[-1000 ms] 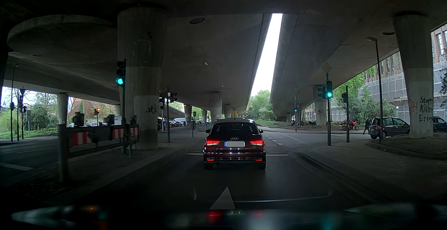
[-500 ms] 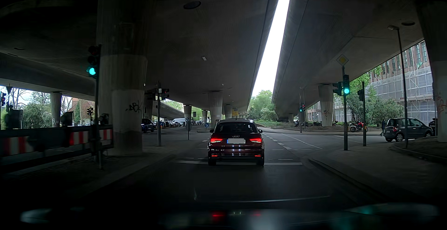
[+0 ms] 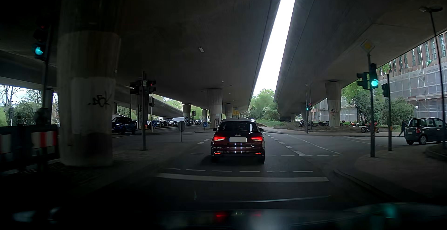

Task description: Follow the waypoints while adhering to traffic rules and regulations

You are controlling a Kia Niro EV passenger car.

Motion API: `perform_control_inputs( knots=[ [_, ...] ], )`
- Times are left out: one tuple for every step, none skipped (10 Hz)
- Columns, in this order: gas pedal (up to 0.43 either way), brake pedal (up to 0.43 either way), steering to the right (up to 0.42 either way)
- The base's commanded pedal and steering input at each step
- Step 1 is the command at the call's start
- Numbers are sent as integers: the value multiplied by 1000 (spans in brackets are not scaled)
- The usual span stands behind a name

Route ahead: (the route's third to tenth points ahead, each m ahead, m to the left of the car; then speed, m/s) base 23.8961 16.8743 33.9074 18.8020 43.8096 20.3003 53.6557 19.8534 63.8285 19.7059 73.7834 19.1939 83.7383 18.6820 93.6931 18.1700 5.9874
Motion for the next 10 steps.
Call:
perform_control_inputs(
  knots=[
    [280, 0, -7],
    [268, 0, -5],
    [248, 0, -2],
    [228, 6, 0],
    [209, 6, 1],
    [209, 6, 0],
    [209, 6, 0],
    [197, 0, 1],
    [197, 6, 1],
    [209, 6, 1]
  ],
)
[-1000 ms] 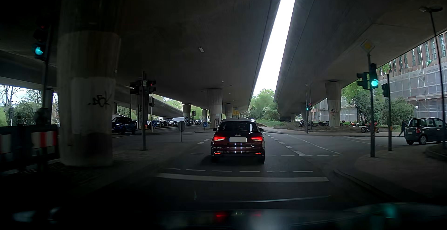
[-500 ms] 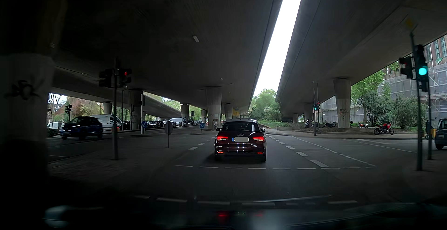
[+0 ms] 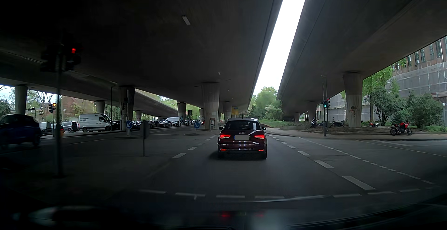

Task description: Follow the waypoints while adhering to traffic rules and regulations

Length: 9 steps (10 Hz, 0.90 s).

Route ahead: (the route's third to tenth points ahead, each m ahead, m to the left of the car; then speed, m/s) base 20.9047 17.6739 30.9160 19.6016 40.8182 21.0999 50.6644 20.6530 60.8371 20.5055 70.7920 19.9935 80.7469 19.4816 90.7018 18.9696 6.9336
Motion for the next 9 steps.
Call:
perform_control_inputs(
  knots=[
    [209, 0, 3],
    [209, 0, 6],
    [209, 0, 9],
    [209, 0, 10],
    [209, 0, 10],
    [209, 6, 10],
    [209, 0, 11],
    [209, 6, 11],
    [209, 6, 11]
  ],
)
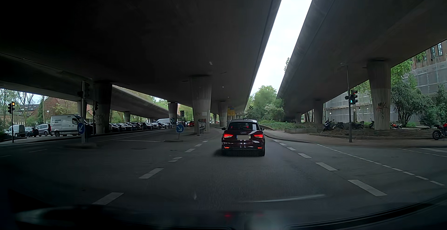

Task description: Follow the waypoints while adhering to traffic rules and regulations

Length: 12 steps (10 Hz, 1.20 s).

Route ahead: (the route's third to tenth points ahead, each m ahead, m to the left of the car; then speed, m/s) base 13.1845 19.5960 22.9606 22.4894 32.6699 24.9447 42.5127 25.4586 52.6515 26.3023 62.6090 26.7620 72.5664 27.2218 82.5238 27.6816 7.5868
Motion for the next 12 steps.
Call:
perform_control_inputs(
  knots=[
    [209, 0, 11],
    [209, 0, 11],
    [209, 6, 11],
    [209, 0, 10],
    [197, 0, 8],
    [197, 0, 8],
    [197, 0, 8],
    [197, 0, 8],
    [189, 0, 8],
    [169, 0, 7],
    [169, 0, 8],
    [169, 0, 7]
  ],
)
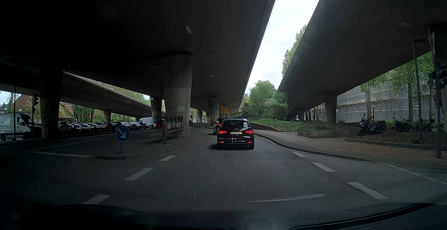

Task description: Follow the waypoints while adhering to traffic rules and regulations

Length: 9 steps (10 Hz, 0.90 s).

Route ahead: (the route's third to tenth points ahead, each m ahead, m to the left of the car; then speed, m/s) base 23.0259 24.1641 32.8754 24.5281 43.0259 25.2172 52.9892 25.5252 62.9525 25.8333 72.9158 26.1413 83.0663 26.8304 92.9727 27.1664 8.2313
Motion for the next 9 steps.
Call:
perform_control_inputs(
  knots=[
    [169, 0, 8],
    [169, 0, 5],
    [177, 0, 4],
    [177, 0, 3],
    [177, 0, 0],
    [177, 6, -4],
    [169, 0, -12],
    [169, 0, -19],
    [169, 0, -21]
  ],
)
